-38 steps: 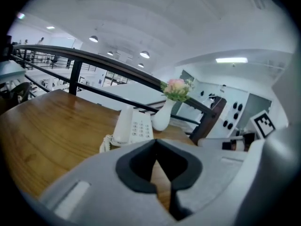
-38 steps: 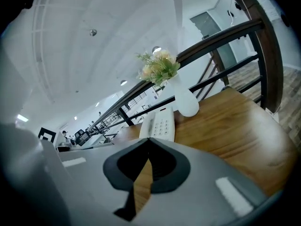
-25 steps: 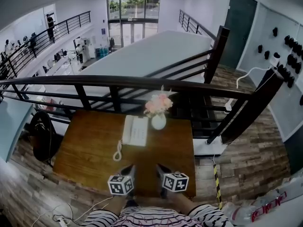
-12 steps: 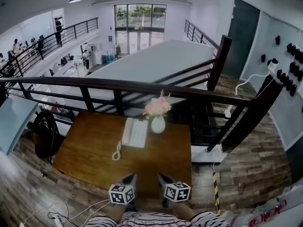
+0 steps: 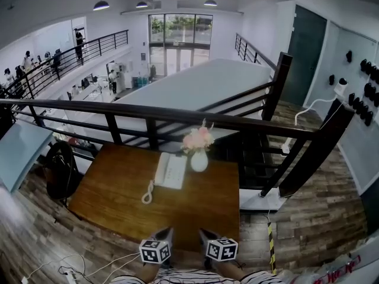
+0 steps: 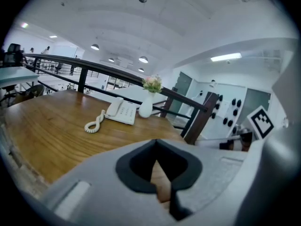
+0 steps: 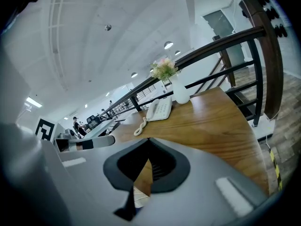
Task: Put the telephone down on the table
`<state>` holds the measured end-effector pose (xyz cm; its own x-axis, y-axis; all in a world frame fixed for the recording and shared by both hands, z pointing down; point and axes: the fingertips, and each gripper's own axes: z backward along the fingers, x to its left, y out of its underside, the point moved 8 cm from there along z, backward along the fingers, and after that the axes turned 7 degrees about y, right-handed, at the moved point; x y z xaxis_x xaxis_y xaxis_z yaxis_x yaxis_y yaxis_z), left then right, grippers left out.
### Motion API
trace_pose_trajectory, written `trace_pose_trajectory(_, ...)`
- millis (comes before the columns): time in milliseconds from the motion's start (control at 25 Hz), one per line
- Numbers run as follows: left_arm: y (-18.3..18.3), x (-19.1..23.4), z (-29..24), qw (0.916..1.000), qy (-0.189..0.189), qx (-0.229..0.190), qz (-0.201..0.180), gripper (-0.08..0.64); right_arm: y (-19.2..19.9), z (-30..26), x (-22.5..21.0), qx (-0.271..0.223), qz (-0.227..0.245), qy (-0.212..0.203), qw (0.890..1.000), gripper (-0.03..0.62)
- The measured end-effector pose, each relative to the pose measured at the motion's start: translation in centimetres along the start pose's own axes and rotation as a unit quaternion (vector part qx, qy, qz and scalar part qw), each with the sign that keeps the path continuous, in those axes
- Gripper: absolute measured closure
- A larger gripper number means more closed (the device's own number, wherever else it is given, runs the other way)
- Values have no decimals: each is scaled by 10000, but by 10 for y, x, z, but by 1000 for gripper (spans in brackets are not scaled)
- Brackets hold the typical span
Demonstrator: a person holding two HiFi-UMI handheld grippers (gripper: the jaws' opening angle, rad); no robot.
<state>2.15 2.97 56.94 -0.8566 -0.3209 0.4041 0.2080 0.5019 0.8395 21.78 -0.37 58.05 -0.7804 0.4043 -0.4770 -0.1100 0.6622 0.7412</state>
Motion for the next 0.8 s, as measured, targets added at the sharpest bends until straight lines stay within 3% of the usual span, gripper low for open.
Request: trace_pose_trajectory(800, 14, -8, 10, 10000, -34, 4, 60, 558, 11, 9, 2, -43, 77, 1, 10000, 594)
